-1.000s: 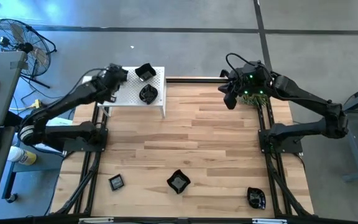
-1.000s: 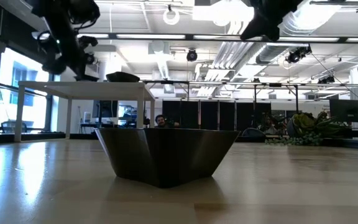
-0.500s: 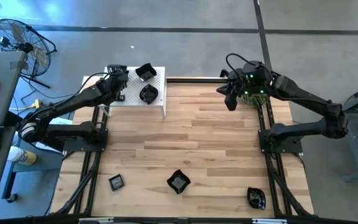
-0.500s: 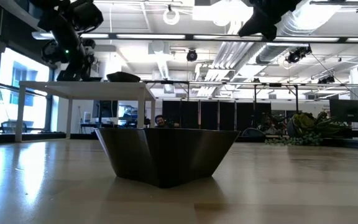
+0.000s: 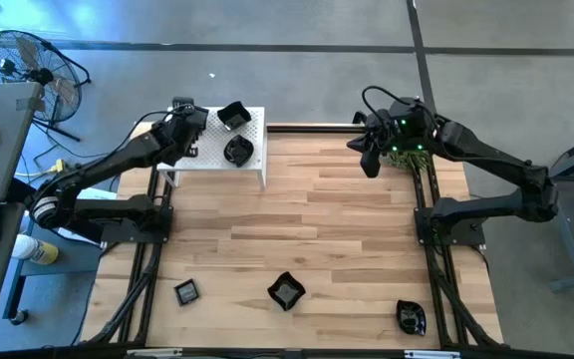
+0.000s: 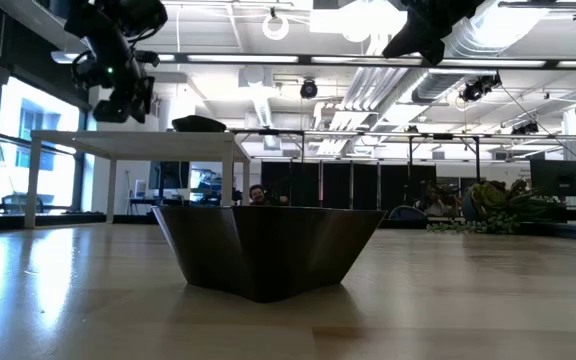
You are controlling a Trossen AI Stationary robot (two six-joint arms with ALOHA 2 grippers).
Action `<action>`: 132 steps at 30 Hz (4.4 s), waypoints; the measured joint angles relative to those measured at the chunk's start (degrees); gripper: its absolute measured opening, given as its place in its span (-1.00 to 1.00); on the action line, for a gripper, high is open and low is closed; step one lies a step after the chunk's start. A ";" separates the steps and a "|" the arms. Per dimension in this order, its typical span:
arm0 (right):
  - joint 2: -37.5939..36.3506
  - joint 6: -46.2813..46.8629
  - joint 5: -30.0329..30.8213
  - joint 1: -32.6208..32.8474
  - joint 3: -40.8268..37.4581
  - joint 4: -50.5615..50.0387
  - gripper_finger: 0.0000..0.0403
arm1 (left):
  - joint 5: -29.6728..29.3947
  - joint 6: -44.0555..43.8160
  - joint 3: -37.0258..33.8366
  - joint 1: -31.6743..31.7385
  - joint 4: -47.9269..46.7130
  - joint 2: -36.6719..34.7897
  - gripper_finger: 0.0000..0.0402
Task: Pick & Place Mini shaped plates
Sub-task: Stack the black square plate on top of the other black square plates on the shelf
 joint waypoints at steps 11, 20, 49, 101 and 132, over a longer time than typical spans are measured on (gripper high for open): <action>-0.02 -1.27 -0.39 0.00 0.00 0.05 -0.98 | 5.48 30.89 8.25 1.66 -2.28 0.59 -0.59; 0.00 0.09 0.03 -0.04 -0.01 1.08 -0.98 | 28.88 53.39 9.49 11.85 5.12 5.59 -0.97; 4.05 4.17 3.49 -0.02 -0.02 4.09 -0.99 | 43.70 80.70 10.03 24.41 6.68 11.95 -1.00; 4.17 4.65 3.34 -0.02 -0.02 6.58 -0.97 | 43.13 113.12 45.25 24.41 -36.38 28.09 -0.67; 4.17 3.86 3.33 -0.01 -0.02 6.60 -0.97 | 38.73 151.90 44.56 21.64 -46.27 32.61 -0.50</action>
